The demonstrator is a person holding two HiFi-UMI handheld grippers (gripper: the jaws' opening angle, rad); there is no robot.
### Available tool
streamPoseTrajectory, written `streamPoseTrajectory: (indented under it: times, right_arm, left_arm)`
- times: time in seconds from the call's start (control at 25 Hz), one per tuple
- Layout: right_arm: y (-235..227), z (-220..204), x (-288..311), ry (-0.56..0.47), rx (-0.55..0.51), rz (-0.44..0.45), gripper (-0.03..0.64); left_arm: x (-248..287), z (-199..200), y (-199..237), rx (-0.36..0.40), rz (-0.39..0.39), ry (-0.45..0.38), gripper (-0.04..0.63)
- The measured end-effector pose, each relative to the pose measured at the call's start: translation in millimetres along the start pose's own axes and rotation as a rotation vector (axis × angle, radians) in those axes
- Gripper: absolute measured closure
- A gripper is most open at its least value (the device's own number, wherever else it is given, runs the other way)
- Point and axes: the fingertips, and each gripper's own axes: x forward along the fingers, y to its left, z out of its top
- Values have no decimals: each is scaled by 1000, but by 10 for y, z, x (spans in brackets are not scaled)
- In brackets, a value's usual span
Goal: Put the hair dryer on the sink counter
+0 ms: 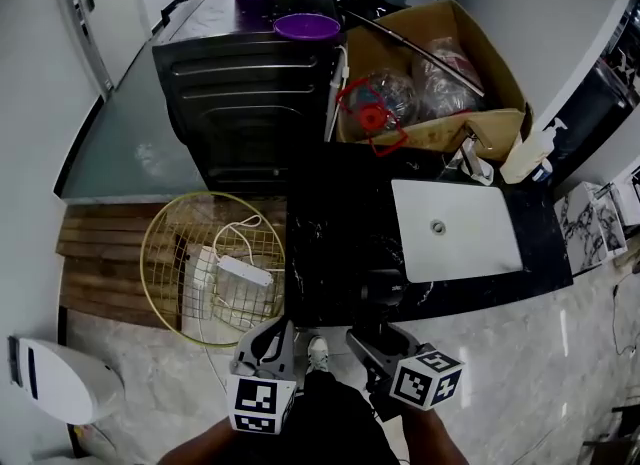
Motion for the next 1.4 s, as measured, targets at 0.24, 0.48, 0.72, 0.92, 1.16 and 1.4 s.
streamPoseTrajectory:
  times: [0.24, 0.48, 0.72, 0.92, 1.16, 1.4]
  right_arm:
    - [-281, 289, 208, 37, -47, -8, 347]
    - [-466, 529, 359, 56, -91, 0, 347]
    - [-678, 692, 485, 81, -117, -7, 347]
    - [-836, 769, 607, 122, -147, -25, 347]
    - [-981, 798, 813, 179, -178, -45, 347]
    - [-1102, 743, 1020, 244, -202, -71, 347]
  left_arm:
    - [320, 108, 32, -8, 37, 17, 588]
    - [558, 263, 34, -9, 69, 12, 588]
    - [781, 361, 51, -9, 96, 12, 588]
    - [946, 426, 87, -13, 112, 13, 588]
    - [1082, 436, 197, -23, 142, 27, 588]
    - [1190, 419, 309, -29, 165, 45, 588]
